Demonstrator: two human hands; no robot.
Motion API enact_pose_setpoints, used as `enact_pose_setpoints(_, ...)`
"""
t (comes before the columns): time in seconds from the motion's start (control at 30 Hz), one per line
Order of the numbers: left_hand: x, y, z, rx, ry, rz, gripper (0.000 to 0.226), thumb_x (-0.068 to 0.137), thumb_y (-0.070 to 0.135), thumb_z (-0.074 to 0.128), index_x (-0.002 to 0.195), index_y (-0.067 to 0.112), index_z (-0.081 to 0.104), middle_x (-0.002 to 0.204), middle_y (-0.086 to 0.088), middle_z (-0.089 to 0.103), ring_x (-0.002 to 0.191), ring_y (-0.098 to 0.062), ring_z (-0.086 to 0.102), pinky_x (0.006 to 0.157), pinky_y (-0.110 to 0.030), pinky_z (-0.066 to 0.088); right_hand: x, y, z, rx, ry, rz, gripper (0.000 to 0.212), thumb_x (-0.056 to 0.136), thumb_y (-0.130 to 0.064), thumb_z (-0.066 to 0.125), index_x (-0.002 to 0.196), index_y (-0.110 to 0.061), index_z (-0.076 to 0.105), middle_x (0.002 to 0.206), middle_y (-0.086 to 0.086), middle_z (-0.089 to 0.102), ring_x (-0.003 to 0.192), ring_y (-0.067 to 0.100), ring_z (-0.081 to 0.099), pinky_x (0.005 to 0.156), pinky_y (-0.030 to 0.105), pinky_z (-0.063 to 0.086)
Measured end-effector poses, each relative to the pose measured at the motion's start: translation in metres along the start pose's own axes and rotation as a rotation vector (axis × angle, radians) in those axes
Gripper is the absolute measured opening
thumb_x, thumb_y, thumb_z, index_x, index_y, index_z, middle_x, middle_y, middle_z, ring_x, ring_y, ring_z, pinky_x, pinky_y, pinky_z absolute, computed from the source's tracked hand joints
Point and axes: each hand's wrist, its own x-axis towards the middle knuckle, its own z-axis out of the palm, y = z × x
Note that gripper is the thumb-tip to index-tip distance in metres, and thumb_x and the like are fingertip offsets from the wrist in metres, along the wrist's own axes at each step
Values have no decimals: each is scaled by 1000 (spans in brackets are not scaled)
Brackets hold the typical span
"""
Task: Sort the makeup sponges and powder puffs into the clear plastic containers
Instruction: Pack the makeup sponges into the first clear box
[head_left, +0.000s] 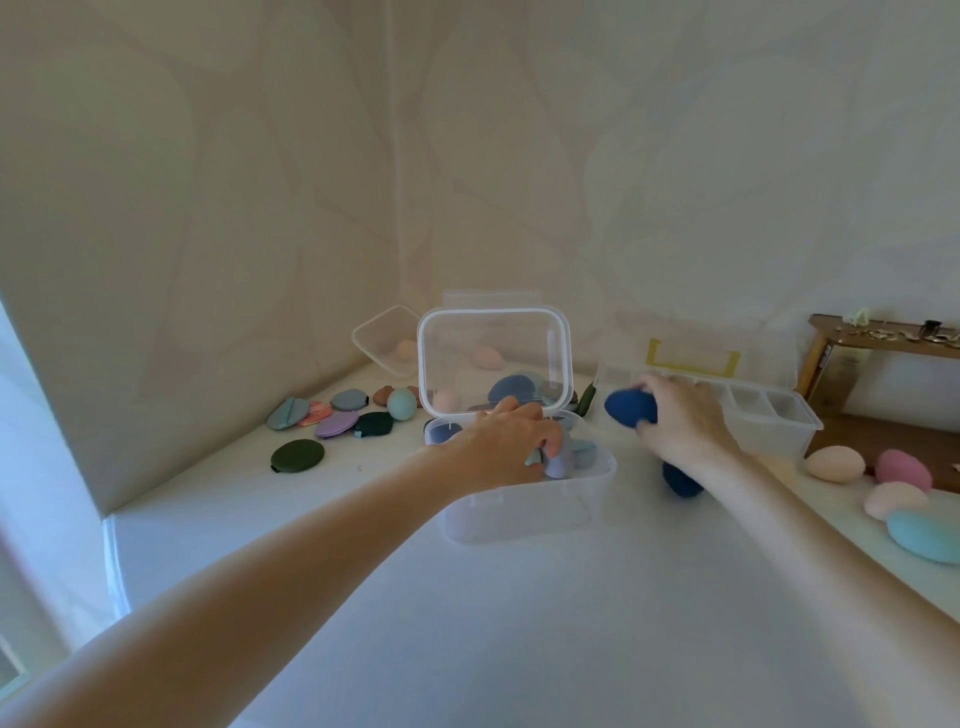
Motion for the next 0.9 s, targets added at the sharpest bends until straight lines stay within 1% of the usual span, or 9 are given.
enact_pose_setpoints(0.13, 2, 5, -1, -4, 14, -19, 23, 90, 30, 54, 110, 20, 56, 117, -1, 53, 112, -22, 44, 97, -36, 42, -4, -42, -32, 890, -58, 32, 17, 85, -2, 51, 97, -12, 57, 86, 1, 53, 75, 17, 51, 67, 25, 46)
enact_pose_setpoints(0.2, 0, 5, -2, -16, 16, -35, 23, 89, 28, 54, 111, 20, 58, 117, -2, 53, 113, -23, 44, 97, -37, 41, -8, -58, -35, 1181, -191, 102, 15, 84, 3, 45, 80, -7, 55, 79, 6, 49, 63, 17, 44, 55, 23, 39)
enact_pose_setpoints(0.27, -2, 6, -7, -49, 33, -81, 26, 89, 25, 52, 114, 20, 59, 121, -4, 53, 114, -25, 46, 97, -36, 38, -14, -64, -25, 1342, -352, 194, 19, 84, 4, 41, 72, -6, 52, 74, 8, 48, 61, 18, 43, 56, 26, 34)
enact_pose_setpoints(0.4, -15, -8, -23, -31, 123, -216, 28, 92, 25, 48, 116, 16, 59, 123, -6, 54, 115, -25, 49, 98, -36, 38, -20, -65, -7, 1295, -501, 251, 20, 84, 3, 38, 72, -7, 50, 74, 7, 46, 63, 16, 45, 57, 22, 39)
enact_pose_setpoints(0.47, -27, -26, -29, -122, 170, -266, 23, 90, 23, 52, 110, 22, 64, 116, -2, 57, 112, -23, 51, 98, -39, 42, -17, -66, -5, 1170, -521, 205, 20, 85, 4, 39, 74, -11, 47, 75, 5, 44, 64, 14, 43, 52, 20, 37)
enact_pose_setpoints(0.57, -42, -47, -32, -193, 119, -354, 17, 86, 24, 58, 100, 28, 66, 111, 0, 57, 109, -23, 55, 96, -42, 44, -18, -71, -2, 904, -603, 76, 15, 88, 1, 45, 88, -12, 54, 84, 6, 50, 68, 16, 44, 59, 25, 37)
enact_pose_setpoints(0.7, -46, -43, -26, -169, 61, -339, 22, 87, 16, 55, 104, 24, 67, 116, 0, 62, 109, -23, 54, 99, -35, 39, -21, -90, 3, 581, -672, -155, 19, 86, -5, 56, 101, -17, 60, 79, -1, 56, 66, 13, 48, 60, 20, 41)
enact_pose_setpoints(0.77, -44, -39, -25, -178, 96, -330, 23, 88, 15, 55, 107, 21, 67, 117, -2, 61, 108, -22, 56, 93, -30, 39, -20, -98, 9, 463, -646, -291, 25, 81, -7, 62, 103, -20, 66, 81, -5, 59, 76, 14, 55, 70, 22, 45)
enact_pose_setpoints(0.9, -34, -30, -26, -145, 96, -314, 24, 91, 19, 52, 111, 19, 64, 119, -5, 57, 108, -23, 56, 82, -24, 35, -20, -96, 17, 457, -694, -306, 27, 80, -8, 66, 106, -16, 70, 73, -7, 54, 71, 10, 51, 69, 19, 42)
